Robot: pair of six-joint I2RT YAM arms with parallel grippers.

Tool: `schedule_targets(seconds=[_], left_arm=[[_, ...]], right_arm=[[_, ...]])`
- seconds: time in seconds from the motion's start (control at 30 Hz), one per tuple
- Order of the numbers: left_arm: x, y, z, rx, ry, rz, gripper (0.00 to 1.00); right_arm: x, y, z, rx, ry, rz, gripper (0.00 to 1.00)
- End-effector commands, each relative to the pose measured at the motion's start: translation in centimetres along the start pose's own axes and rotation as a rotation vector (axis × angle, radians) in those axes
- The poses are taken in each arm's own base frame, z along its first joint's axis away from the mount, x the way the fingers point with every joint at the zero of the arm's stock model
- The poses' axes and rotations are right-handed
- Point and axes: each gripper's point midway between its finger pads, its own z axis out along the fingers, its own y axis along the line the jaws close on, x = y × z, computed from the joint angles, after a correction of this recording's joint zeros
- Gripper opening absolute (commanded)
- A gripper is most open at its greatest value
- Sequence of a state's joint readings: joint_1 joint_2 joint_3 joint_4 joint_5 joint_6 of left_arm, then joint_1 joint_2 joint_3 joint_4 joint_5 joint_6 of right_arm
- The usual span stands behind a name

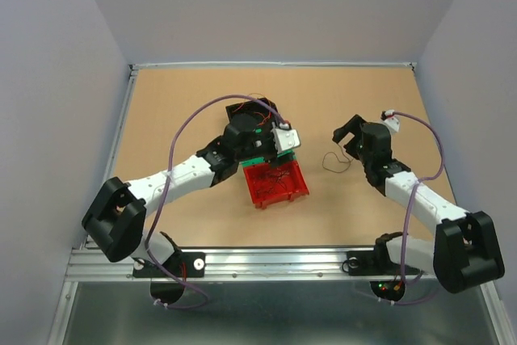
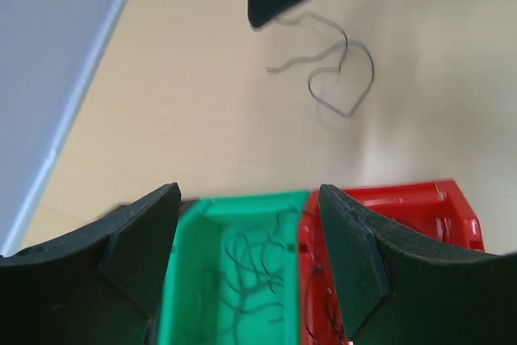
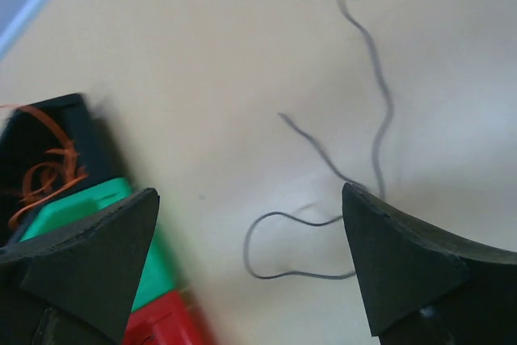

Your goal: Untangle the cables

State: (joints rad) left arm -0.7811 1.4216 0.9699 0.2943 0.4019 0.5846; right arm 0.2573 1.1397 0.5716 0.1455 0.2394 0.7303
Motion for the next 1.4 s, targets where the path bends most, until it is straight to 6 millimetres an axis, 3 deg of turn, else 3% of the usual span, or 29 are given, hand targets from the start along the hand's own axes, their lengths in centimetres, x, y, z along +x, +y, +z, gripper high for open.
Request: schedule_targets(seconds=[0.0,0.13,0.3,0.4,0.5,0.53,0.6,0.63,0.7,0.73,0.87,0.9,0.93,1.1,1.23,1.27,1.33,1.37], left_arm=[[-0.5,0.9,-1.7,-0.134,-0.101,0.014,0.81],[-0.6,0.3,-3.3,-0.155,-0.138,0.019,0.81],[-1.5,0.9,-4.6,-0.198,-0.167,0.028,0.81],[-1.6,0.9,-4.9,-0.206,-0.172,0.030,0.81],[-1.5,1.1,-5.2,-0.220,-0.170,0.032,0.81],[-1.6,1.3,-5.3,-0.233,-0.173,0.035,0.81],[-1.7,1.8,-5.7,-0.256,-0.176,0.031,0.81],[-1.7,2.0,-5.8,-0.268,-0.178,0.028,0.81],[-1.9,3.1,-6.7,-0.326,-0.188,0.015,0.81],[-2.1,3.5,-7.0,-0.346,-0.192,0.012,0.81],[-2.2,6.3,-9.2,-0.462,-0.220,-0.030,0.82],[-2.1,6.8,-9.6,-0.485,-0.219,-0.037,0.82],[-2.2,7.2,-9.9,-0.505,-0.226,-0.056,0.82],[-2.4,9.9,-12.5,-0.600,-0.285,-0.133,0.82],[-1.2,12.5,-14.4,-0.646,-0.309,-0.200,0.82],[-1.0,12.7,-14.4,-0.635,-0.318,-0.220,0.82],[-0.5,13.3,-14.7,-0.640,-0.321,-0.244,0.82],[0.0,13.8,-14.8,-0.639,-0.323,-0.261,0.81]], right_arm=[[-1.1,-5.0,1.0,0.350,-0.068,0.063,1.00],[1.1,-5.9,2.9,0.403,0.017,0.017,1.00],[4.0,-7.5,4.6,0.517,0.063,-0.073,1.00],[4.4,-8.0,5.1,0.590,0.043,-0.141,1.00],[5.9,-8.3,5.1,0.642,0.066,-0.186,0.86],[6.4,-8.1,5.0,0.637,0.069,-0.193,0.67],[7.1,-7.3,5.0,0.615,0.085,-0.203,0.50],[7.7,-6.3,4.9,0.583,0.101,-0.222,0.24],[7.3,-4.2,4.8,0.531,0.093,-0.252,0.14],[7.3,-2.6,4.8,0.472,0.096,-0.265,0.02],[6.8,3.9,3.8,0.092,0.143,-0.278,0.01],[7.9,4.6,2.7,-0.012,0.193,-0.307,0.01],[6.1,7.1,1.6,-0.112,0.137,-0.275,0.01],[2.9,11.1,-1.7,-0.307,0.077,-0.293,0.01],[-0.4,15.2,-4.0,-0.434,0.029,-0.285,0.01],[-2.2,17.1,-4.7,-0.468,-0.003,-0.274,0.01],[-3.5,18.7,-5.3,-0.500,-0.011,-0.280,0.00],[-5.4,20.9,-6.0,-0.542,-0.042,-0.268,0.01]])
